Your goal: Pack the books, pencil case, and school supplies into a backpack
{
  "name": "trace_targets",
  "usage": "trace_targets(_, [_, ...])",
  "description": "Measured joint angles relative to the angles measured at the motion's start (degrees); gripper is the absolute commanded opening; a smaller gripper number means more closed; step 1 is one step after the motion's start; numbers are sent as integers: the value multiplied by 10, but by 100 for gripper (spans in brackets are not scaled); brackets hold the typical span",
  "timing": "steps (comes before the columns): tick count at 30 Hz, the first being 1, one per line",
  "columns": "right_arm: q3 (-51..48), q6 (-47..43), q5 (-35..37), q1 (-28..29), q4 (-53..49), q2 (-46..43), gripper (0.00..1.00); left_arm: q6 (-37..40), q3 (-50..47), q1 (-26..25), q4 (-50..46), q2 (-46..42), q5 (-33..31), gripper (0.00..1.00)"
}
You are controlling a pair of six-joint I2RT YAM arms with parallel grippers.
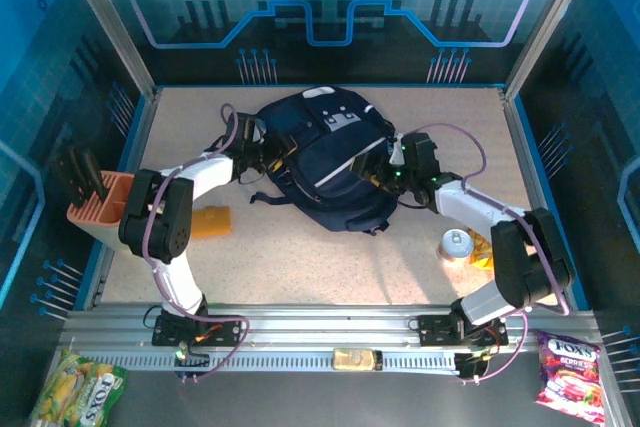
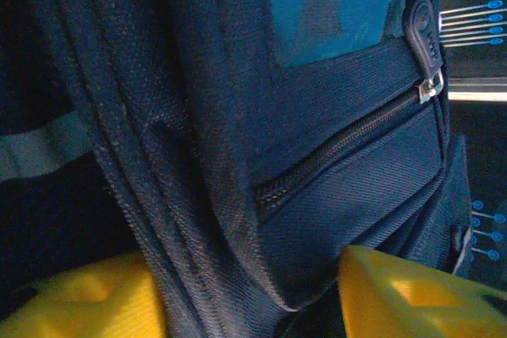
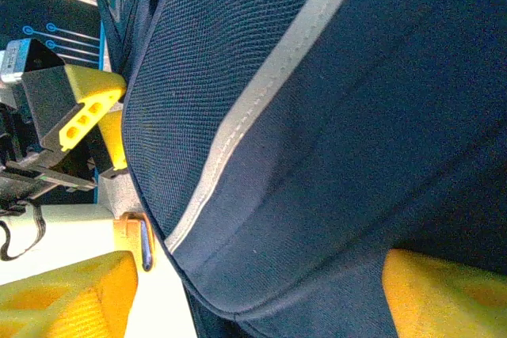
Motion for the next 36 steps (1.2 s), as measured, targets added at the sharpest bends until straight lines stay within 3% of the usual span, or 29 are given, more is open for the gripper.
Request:
trace_targets(8, [65,-12,2,-5,-27,55,79,-5,0,10,17,3,19,20])
trace_targets(18, [163,-68,0,-49,-71,95,79,-18,-11,7,38,-16,40,2])
trace_targets(25, [178,-106,36,-70,-106,100,80,-45,-37,-8,61,-32,38,0])
trace_targets(30, [157,-119,125,-67,-165,36,80,-63,-49,-24,70,-41,30,0])
trace_targets(36, [113,-105,197,15,-185,-77,73,-84,-59,-51,72,-62,-1,0])
